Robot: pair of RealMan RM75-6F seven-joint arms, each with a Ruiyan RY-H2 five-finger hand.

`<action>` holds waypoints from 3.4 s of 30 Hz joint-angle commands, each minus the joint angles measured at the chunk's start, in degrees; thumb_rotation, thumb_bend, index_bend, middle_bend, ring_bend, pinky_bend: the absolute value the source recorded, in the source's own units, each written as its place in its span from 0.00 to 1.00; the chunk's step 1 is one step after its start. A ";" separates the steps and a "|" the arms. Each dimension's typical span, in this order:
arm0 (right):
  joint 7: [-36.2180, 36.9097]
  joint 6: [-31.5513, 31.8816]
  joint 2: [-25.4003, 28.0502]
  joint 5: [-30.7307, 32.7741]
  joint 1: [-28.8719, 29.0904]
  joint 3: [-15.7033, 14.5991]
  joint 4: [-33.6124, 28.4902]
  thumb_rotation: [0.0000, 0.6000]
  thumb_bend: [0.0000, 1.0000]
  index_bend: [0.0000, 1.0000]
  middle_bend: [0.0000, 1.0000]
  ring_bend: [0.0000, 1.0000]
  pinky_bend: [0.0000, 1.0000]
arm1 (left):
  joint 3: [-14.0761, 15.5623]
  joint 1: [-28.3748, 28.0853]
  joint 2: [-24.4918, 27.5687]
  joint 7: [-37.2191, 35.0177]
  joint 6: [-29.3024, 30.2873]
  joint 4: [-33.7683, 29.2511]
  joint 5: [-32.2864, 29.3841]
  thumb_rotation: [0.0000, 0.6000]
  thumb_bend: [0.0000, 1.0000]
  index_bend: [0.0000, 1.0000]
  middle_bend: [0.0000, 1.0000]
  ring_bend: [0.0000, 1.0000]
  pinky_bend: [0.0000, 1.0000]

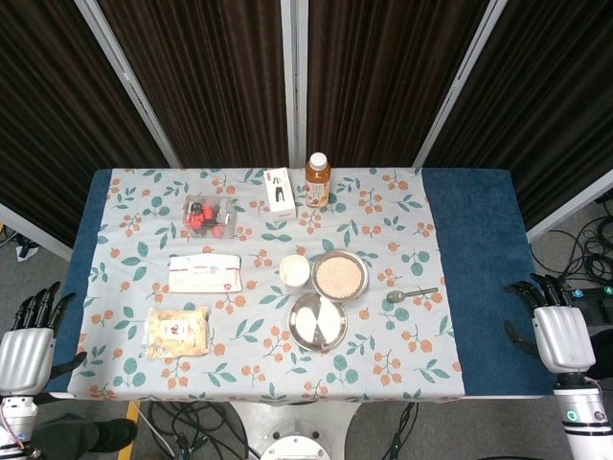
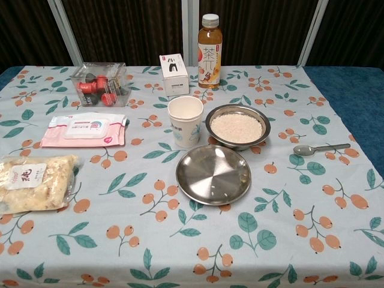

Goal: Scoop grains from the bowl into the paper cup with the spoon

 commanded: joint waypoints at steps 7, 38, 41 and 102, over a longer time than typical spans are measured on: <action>-0.22 -1.41 -0.80 -0.26 0.81 0.42 0.57 1.00 0.22 0.27 0.28 0.13 0.14 | -0.11 -0.14 0.20 0.44 -0.45 -0.53 -0.30 1.00 0.06 0.19 0.11 0.06 0.11; -13.79 -28.27 -26.18 6.14 20.86 2.05 29.10 1.00 0.22 0.47 0.37 0.13 0.17 | -0.33 -0.55 -1.06 -2.67 -1.72 2.43 -1.04 1.00 0.06 0.19 0.11 0.06 0.11; -13.77 -28.96 -27.09 6.39 21.34 1.99 30.40 1.00 0.22 0.47 0.37 0.13 0.17 | -0.34 -0.57 -1.21 -3.00 -1.82 2.70 -1.13 1.00 0.06 0.19 0.11 0.06 0.11; -33.86 -37.04 -15.46 15.73 33.85 9.20 12.68 1.00 0.33 0.60 0.49 0.23 0.18 | -0.49 -0.60 -1.59 -5.83 -1.40 5.34 -0.54 1.00 0.06 0.19 0.11 0.06 0.09</action>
